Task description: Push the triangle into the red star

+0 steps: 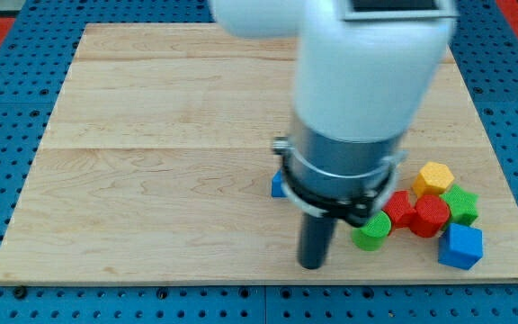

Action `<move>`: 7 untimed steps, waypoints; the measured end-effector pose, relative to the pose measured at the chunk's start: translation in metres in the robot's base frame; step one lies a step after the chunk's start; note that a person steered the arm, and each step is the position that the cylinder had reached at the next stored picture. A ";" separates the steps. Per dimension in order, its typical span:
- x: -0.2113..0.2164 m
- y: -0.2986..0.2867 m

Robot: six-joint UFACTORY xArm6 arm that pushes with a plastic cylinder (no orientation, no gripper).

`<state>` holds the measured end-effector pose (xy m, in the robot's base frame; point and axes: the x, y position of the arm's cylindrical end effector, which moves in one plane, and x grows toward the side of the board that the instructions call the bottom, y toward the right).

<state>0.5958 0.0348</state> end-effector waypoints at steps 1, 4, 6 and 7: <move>-0.036 -0.057; -0.103 -0.061; -0.103 0.079; -0.103 0.079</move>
<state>0.4924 0.1137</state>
